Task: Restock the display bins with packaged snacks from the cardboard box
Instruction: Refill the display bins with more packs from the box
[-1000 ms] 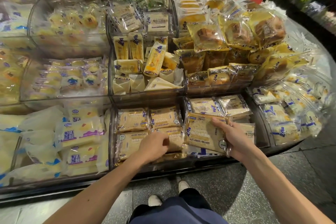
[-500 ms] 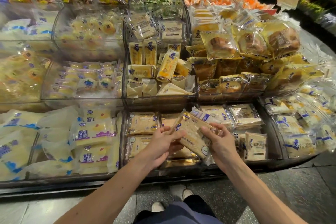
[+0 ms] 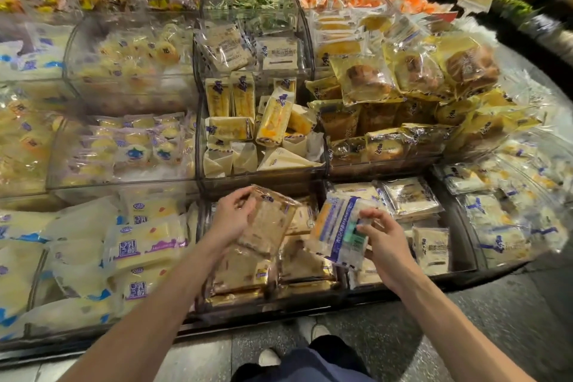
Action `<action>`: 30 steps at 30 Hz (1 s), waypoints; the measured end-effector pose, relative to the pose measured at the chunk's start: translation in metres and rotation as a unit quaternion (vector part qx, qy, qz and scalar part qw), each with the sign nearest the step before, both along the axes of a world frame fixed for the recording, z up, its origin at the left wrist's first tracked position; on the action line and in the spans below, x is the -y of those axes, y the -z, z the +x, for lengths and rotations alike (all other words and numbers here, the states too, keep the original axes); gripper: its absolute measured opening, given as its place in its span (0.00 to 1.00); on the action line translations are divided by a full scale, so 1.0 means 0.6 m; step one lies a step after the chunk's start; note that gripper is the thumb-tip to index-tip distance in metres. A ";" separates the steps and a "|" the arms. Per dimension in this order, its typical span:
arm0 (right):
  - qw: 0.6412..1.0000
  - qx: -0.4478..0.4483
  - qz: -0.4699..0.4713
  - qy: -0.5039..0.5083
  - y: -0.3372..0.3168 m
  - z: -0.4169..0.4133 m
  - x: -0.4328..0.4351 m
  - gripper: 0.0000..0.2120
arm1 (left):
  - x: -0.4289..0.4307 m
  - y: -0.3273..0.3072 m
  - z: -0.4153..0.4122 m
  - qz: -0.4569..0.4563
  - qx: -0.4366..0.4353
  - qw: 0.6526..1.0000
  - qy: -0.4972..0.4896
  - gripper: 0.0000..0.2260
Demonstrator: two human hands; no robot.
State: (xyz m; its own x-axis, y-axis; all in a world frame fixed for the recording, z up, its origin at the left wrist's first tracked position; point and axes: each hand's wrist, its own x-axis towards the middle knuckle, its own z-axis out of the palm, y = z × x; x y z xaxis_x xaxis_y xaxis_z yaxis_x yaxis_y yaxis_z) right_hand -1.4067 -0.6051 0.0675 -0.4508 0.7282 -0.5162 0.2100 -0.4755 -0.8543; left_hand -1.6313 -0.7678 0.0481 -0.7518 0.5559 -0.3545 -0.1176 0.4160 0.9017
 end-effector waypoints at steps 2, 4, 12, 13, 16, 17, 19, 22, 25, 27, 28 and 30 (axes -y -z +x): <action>1.000 0.011 0.001 0.010 -0.001 0.008 -0.006 0.09 | -0.021 0.009 -0.028 -0.109 -0.123 0.979 0.119 0.16; 1.000 0.010 -0.004 0.018 0.001 0.016 -0.009 0.13 | -0.052 0.018 -0.036 -0.147 -0.163 0.957 0.189 0.16; 0.999 0.026 -0.030 0.030 -0.014 0.049 -0.017 0.12 | -0.151 0.117 -0.007 -0.192 -0.506 0.780 0.316 0.15; 0.998 0.036 -0.036 0.029 -0.011 0.053 -0.014 0.10 | -0.153 0.136 -0.007 -0.182 -0.532 0.766 0.310 0.18; 0.997 0.045 -0.051 0.029 -0.004 0.068 0.001 0.07 | -0.152 0.178 -0.008 -0.171 -0.590 0.728 0.303 0.22; 0.997 0.044 -0.059 0.034 -0.004 0.072 0.006 0.07 | -0.154 0.183 -0.009 -0.170 -0.602 0.723 0.293 0.21; 0.996 0.051 -0.067 0.035 -0.008 0.078 0.013 0.07 | -0.164 0.177 -0.011 -0.167 -0.599 0.735 0.271 0.19; 0.994 0.046 -0.082 0.060 -0.010 0.082 0.010 0.07 | -0.192 0.134 0.007 -0.087 -0.518 0.814 0.249 0.10; 0.990 0.042 -0.105 0.088 -0.012 0.083 0.001 0.07 | -0.191 0.021 0.068 0.055 -0.272 0.898 0.341 0.16; 0.988 0.024 -0.124 0.090 -0.016 0.081 -0.008 0.07 | -0.162 -0.049 0.114 0.082 -0.184 0.863 0.463 0.29; 0.988 0.009 -0.133 0.079 -0.018 0.080 -0.013 0.08 | -0.147 -0.066 0.132 0.068 -0.208 0.825 0.521 0.34; 0.987 -0.023 -0.153 0.038 -0.029 0.078 -0.026 0.10 | -0.128 -0.069 0.155 0.053 -0.366 0.738 0.565 0.35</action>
State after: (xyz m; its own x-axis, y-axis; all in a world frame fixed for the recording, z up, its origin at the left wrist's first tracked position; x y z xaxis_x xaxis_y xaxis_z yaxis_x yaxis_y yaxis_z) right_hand -1.3599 -0.5895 0.0851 -0.4291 0.5743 -0.6972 0.1289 -0.7250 -0.6766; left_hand -1.5382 -0.6911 0.0894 0.2441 0.9697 0.0073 0.7843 -0.2018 0.5866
